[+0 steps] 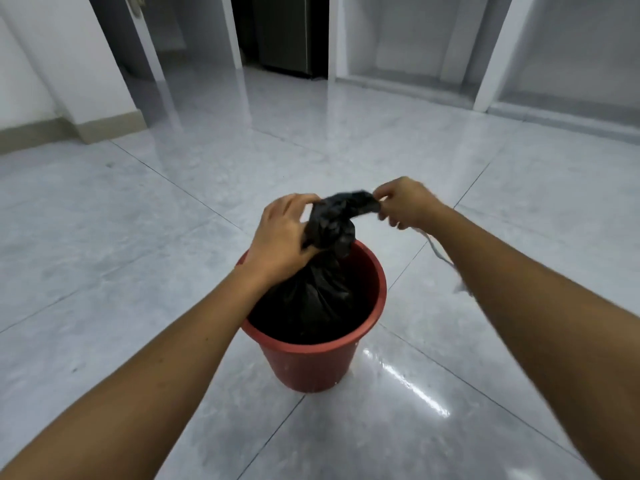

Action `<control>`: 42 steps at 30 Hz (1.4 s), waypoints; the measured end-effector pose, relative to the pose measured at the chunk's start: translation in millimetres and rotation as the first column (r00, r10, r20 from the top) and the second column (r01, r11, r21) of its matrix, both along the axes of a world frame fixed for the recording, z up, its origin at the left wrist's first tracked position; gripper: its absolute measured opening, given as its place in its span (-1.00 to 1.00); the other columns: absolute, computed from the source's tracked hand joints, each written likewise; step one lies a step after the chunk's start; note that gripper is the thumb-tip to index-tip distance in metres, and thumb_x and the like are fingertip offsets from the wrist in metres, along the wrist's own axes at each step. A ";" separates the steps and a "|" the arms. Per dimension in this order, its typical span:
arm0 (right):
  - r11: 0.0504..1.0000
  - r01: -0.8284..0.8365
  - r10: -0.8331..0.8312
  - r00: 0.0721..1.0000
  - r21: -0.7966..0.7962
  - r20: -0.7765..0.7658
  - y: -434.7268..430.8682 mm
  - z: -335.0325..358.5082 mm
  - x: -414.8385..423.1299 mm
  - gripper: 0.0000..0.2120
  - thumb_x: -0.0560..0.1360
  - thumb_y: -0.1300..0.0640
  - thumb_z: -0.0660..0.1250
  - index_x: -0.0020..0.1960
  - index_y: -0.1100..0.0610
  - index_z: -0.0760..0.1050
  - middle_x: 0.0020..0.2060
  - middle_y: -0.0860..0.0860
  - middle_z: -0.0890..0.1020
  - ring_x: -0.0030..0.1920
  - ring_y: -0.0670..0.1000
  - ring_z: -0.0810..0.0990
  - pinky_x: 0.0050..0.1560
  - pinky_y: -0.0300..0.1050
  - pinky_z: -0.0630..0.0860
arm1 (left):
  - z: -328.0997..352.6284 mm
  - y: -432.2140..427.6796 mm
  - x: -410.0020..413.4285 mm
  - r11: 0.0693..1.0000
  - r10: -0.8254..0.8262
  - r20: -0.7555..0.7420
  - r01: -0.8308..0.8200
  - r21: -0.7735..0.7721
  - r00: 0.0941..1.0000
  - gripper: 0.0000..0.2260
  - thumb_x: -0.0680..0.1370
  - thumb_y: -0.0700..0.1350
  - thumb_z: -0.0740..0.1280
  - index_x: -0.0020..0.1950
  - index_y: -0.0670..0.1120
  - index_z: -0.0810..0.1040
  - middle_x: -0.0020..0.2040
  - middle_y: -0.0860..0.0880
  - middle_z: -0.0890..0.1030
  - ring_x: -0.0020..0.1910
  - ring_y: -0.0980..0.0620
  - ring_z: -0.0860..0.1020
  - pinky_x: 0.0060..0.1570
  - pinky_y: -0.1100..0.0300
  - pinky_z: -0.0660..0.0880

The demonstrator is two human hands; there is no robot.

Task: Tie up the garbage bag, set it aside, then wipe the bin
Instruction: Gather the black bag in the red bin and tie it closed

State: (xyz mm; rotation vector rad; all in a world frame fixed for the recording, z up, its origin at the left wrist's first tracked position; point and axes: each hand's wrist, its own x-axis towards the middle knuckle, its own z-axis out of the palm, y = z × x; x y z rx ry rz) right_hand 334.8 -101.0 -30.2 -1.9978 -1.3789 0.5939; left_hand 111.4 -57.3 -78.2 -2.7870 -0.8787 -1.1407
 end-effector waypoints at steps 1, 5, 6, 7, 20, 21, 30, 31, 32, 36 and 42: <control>0.997 -0.056 0.056 0.998 -0.053 -0.015 4.3 6.2 -12.6 -0.79 0.49 0.35 0.22 -0.10 0.13 0.59 -0.45 0.07 0.51 -0.61 -0.11 0.42 -0.62 -0.38 0.31 | 1.2 -2.8 -0.7 0.999 -0.020 -0.005 0.021 0.044 1.000 -0.55 0.37 0.02 0.48 0.16 -0.19 0.54 0.19 -0.13 0.56 0.19 -0.15 0.43 0.20 0.06 0.22; 0.957 -0.170 0.147 0.983 -0.233 -0.113 1.5 -9.1 -53.9 -0.67 0.54 0.41 0.12 -0.35 0.16 0.35 -0.44 0.08 0.39 -0.51 -0.05 0.39 -0.49 -0.27 0.31 | -5.4 0.0 -8.1 0.990 0.026 -0.108 -0.011 0.138 0.994 -0.57 0.47 0.11 0.37 0.19 -0.17 0.57 0.34 -0.12 0.49 0.40 -0.10 0.31 0.40 0.02 0.00; 0.959 -0.191 0.165 0.977 -0.207 -0.137 0.6 -18.0 -58.9 -0.64 0.55 0.40 0.11 -0.37 0.12 0.32 -0.45 0.06 0.37 -0.47 -0.03 0.36 -0.46 -0.23 0.29 | -6.3 1.5 -9.9 0.992 0.058 -0.176 -0.036 0.123 0.983 -0.55 0.51 0.15 0.28 0.24 -0.14 0.54 0.31 -0.11 0.53 0.41 -0.09 0.33 0.44 0.00 -0.06; 0.966 -0.205 0.169 0.961 -0.159 -0.217 -0.6 -24.6 -61.5 -0.63 0.55 0.41 0.09 -0.38 0.11 0.33 -0.45 0.05 0.36 -0.45 0.00 0.33 -0.44 -0.21 0.27 | -7.3 2.7 -10.6 0.994 0.089 -0.250 -0.071 0.082 0.964 -0.54 0.54 0.19 0.19 0.27 -0.11 0.52 0.22 -0.10 0.59 0.36 -0.09 0.40 0.45 -0.03 -0.06; 0.909 -0.354 0.221 0.856 -0.220 -0.467 -6.8 -30.5 -45.2 -0.86 0.57 0.12 0.30 -0.11 0.15 0.57 -0.26 0.03 0.69 -0.28 -0.06 0.70 -0.30 -0.22 0.60 | -6.9 1.2 -0.9 0.717 0.470 -0.165 -0.484 -0.501 0.867 -0.42 0.39 0.38 0.25 -0.02 -0.13 0.54 -0.18 -0.12 0.57 -0.11 -0.18 0.57 -0.28 0.12 0.36; 0.904 -0.363 0.210 0.836 -0.224 -0.506 -6.8 -31.1 -49.3 -0.87 0.56 0.13 0.29 -0.10 0.14 0.58 -0.23 0.03 0.70 -0.23 -0.05 0.71 -0.26 -0.20 0.61 | -5.9 1.7 -0.6 0.691 0.466 -0.175 -0.480 -0.541 0.867 -0.44 0.40 0.37 0.26 -0.01 -0.13 0.54 -0.21 -0.09 0.55 -0.11 -0.16 0.56 -0.27 0.13 0.36; 0.937 -0.300 0.134 0.786 -0.181 -0.604 1.6 -25.6 -72.5 -0.94 0.48 0.28 0.36 -0.15 0.20 0.61 -0.19 0.05 0.67 -0.13 0.00 0.63 -0.01 -0.16 0.57 | 15.6 11.1 -22.3 0.051 0.294 -0.041 -0.059 -0.997 0.955 -0.82 0.41 -0.03 0.49 -0.17 -0.11 0.58 -0.33 0.05 0.66 -0.39 0.20 0.54 -0.38 0.37 0.46; 0.936 -0.299 0.127 0.778 -0.185 -0.615 1.2 -25.9 -73.9 -0.95 0.48 0.28 0.38 -0.14 0.19 0.60 -0.19 0.05 0.66 -0.13 0.00 0.62 0.05 -0.12 0.57 | 16.1 11.3 -24.1 0.048 0.285 -0.073 -0.090 -0.995 0.956 -0.83 0.41 -0.01 0.48 -0.18 -0.08 0.58 -0.29 0.07 0.66 -0.37 0.21 0.50 -0.40 0.39 0.37; 0.936 -0.296 0.117 0.773 -0.191 -0.624 1.1 -26.2 -75.2 -0.95 0.48 0.27 0.39 -0.14 0.17 0.60 -0.20 0.03 0.65 -0.12 0.01 0.61 0.14 -0.07 0.54 | 17.3 10.5 -25.4 0.042 0.278 -0.095 -0.111 -0.993 0.956 -0.85 0.42 -0.01 0.47 -0.20 -0.06 0.57 -0.28 0.09 0.65 -0.40 0.22 0.46 -0.42 0.39 0.28; 0.932 -0.279 0.068 0.762 -0.232 -0.644 1.9 -23.8 -73.2 -0.94 0.49 0.19 0.40 -0.16 0.09 0.60 -0.16 -0.03 0.66 0.02 0.06 0.61 0.34 0.09 0.39 | 21.8 6.8 -24.9 -0.084 0.218 -0.022 -0.004 -0.996 0.976 -0.93 0.49 -0.16 0.40 -0.16 -0.06 0.54 -0.38 0.12 0.66 -0.51 0.30 0.49 -0.48 0.45 0.31; 0.934 -0.207 -0.048 0.734 -0.290 -0.677 -2.3 -26.1 -65.0 -0.93 0.44 0.03 0.44 -0.19 -0.01 0.60 -0.20 -0.15 0.68 -0.02 -0.04 0.60 0.37 0.31 0.15 | 13.1 -0.3 -17.5 -0.161 0.285 0.173 0.225 -0.961 0.943 -0.85 0.44 -0.33 0.41 -0.06 -0.14 0.55 -0.22 -0.04 0.64 -0.29 0.16 0.64 -0.35 0.40 0.57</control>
